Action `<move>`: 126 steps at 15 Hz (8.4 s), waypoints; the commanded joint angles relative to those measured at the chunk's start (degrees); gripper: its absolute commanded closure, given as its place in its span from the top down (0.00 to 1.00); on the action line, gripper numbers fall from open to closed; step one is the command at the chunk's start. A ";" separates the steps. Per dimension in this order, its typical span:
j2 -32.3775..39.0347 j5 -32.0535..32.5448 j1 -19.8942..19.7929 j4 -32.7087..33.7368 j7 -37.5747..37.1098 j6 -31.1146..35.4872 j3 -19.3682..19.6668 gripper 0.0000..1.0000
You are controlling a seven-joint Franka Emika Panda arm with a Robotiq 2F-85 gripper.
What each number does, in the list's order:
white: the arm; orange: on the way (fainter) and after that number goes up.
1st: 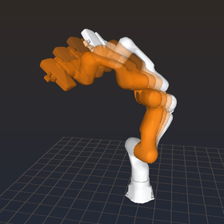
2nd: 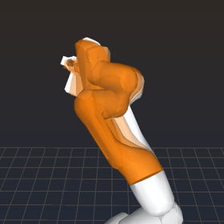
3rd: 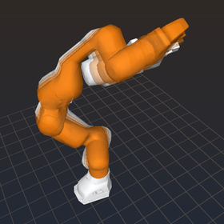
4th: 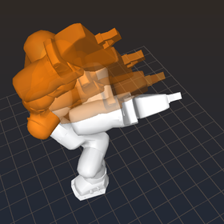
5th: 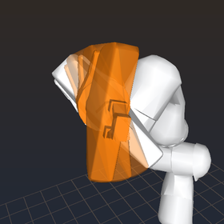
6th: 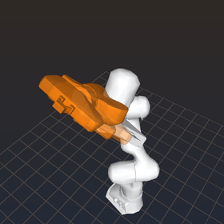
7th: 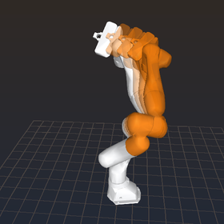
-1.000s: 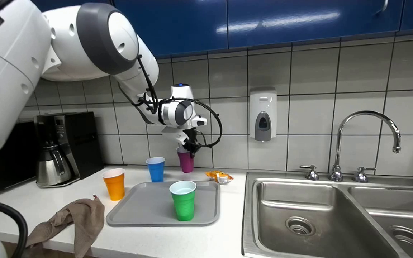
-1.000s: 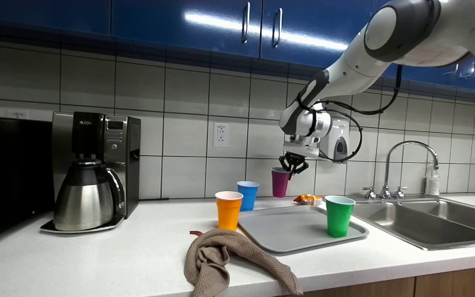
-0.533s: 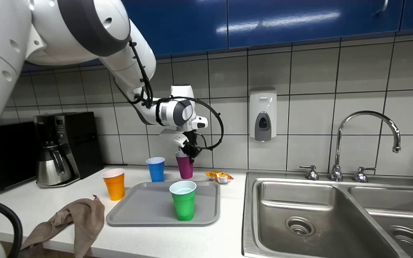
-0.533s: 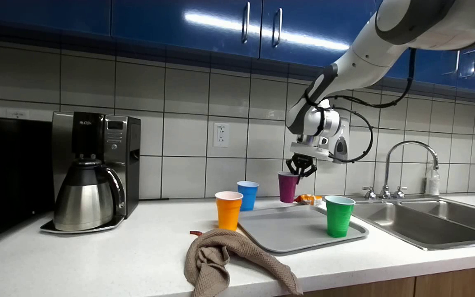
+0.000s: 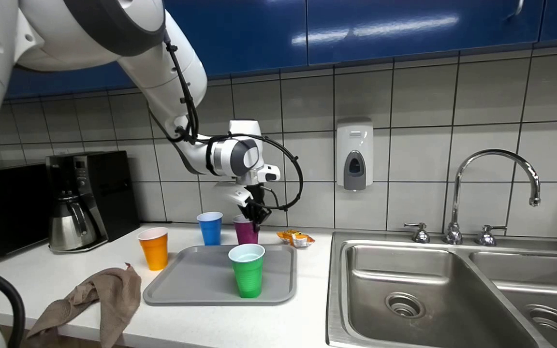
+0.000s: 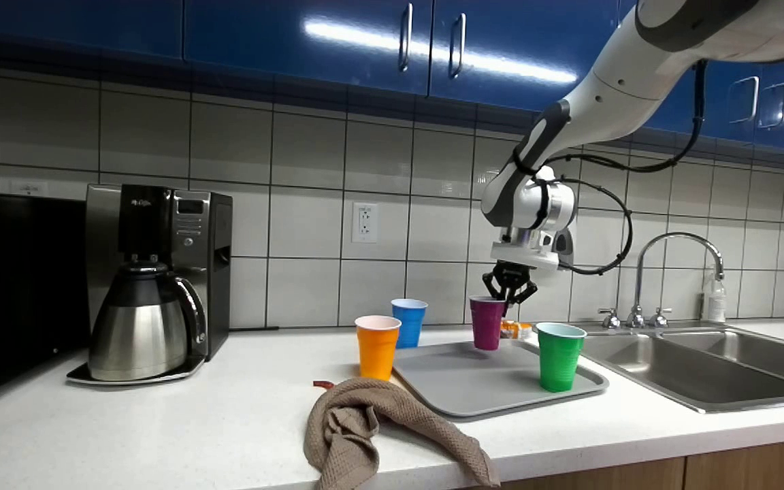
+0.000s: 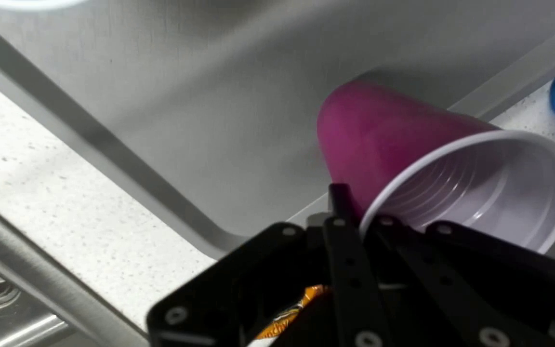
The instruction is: Put the cups on the grey tray.
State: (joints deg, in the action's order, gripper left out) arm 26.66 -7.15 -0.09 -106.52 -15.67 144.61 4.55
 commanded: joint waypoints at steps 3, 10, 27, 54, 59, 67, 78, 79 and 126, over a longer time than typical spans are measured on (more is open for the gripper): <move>-2.76 1.73 0.04 -4.25 0.62 -0.68 0.33 0.01; -3.81 2.38 0.10 -5.13 0.36 -1.38 0.86 0.59; -13.25 5.14 1.41 -10.83 2.57 -0.70 -0.93 1.00; -7.61 0.34 9.21 -6.94 1.14 -2.02 -9.80 1.00; -7.68 1.27 11.17 -7.04 0.56 -2.00 -9.89 1.00; -7.19 2.42 13.95 -6.85 0.31 -3.99 -10.82 1.00; -3.08 11.19 17.60 -4.41 -6.52 -3.00 -8.72 1.00; -2.44 11.51 17.76 -3.91 -6.95 -3.01 -8.63 1.00; -17.32 -2.13 5.17 -19.22 13.83 -0.13 -10.39 0.01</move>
State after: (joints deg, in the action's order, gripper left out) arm 12.43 -7.99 6.68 -121.56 -4.44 143.78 -5.95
